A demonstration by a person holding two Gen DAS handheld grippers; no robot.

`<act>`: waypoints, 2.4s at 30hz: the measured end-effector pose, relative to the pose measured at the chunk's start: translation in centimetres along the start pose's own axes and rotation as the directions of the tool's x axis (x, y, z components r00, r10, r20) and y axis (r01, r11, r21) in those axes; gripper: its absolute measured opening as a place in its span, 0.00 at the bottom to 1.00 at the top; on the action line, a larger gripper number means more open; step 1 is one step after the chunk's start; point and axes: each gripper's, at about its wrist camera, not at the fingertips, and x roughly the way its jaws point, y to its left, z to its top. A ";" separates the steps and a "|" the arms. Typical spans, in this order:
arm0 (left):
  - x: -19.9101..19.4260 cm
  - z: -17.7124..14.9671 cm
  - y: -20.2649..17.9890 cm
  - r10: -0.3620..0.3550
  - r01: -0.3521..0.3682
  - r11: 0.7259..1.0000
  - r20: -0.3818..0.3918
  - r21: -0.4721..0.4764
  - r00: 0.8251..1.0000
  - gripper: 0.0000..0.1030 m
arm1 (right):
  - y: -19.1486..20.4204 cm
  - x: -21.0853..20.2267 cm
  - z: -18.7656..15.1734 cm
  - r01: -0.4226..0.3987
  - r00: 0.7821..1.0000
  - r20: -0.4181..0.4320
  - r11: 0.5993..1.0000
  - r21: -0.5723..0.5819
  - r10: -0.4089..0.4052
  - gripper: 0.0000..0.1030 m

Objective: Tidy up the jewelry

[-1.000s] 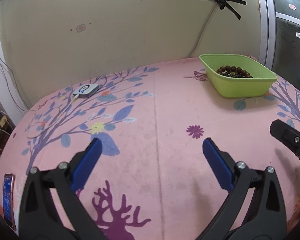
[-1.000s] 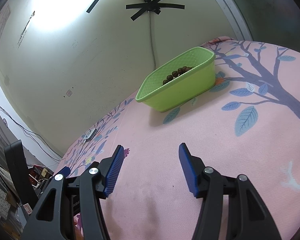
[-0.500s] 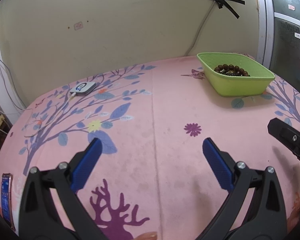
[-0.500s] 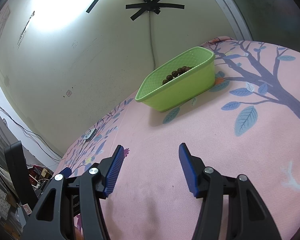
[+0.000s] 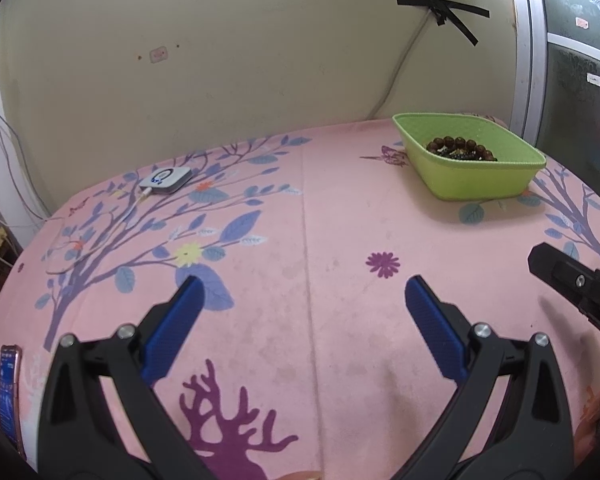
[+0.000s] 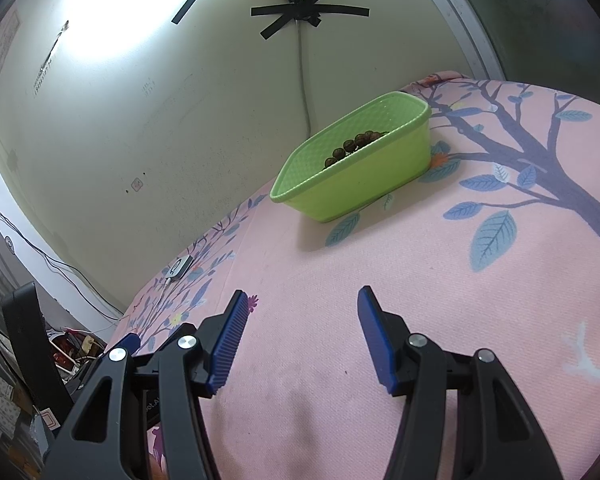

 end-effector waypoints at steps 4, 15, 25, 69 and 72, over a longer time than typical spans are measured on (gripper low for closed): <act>0.0 0.0 -0.1 0.008 -0.008 1.000 -0.002 0.004 1.000 0.94 | 0.0 0.0 0.0 0.000 1.000 0.000 1.000 0.000 0.000 0.31; -0.1 0.0 0.1 0.025 -0.025 1.000 0.006 0.001 1.000 0.94 | -0.1 0.0 0.1 -0.003 1.000 -0.002 1.000 -0.001 0.003 0.31; -0.2 -0.2 -0.1 0.004 -0.004 1.000 0.001 -0.001 1.000 0.94 | -0.1 0.0 0.0 -0.003 1.000 -0.002 1.000 -0.001 0.003 0.31; 0.2 -0.2 0.2 0.012 -0.012 1.000 -0.011 -0.003 1.000 0.94 | 0.5 0.5 -0.3 -0.034 0.999 -0.024 0.999 -0.007 0.034 0.43; 0.2 -0.2 0.2 0.010 -0.010 1.000 -0.011 -0.002 1.000 0.94 | 0.6 0.5 -0.3 -0.033 0.999 -0.025 0.999 -0.007 0.033 0.43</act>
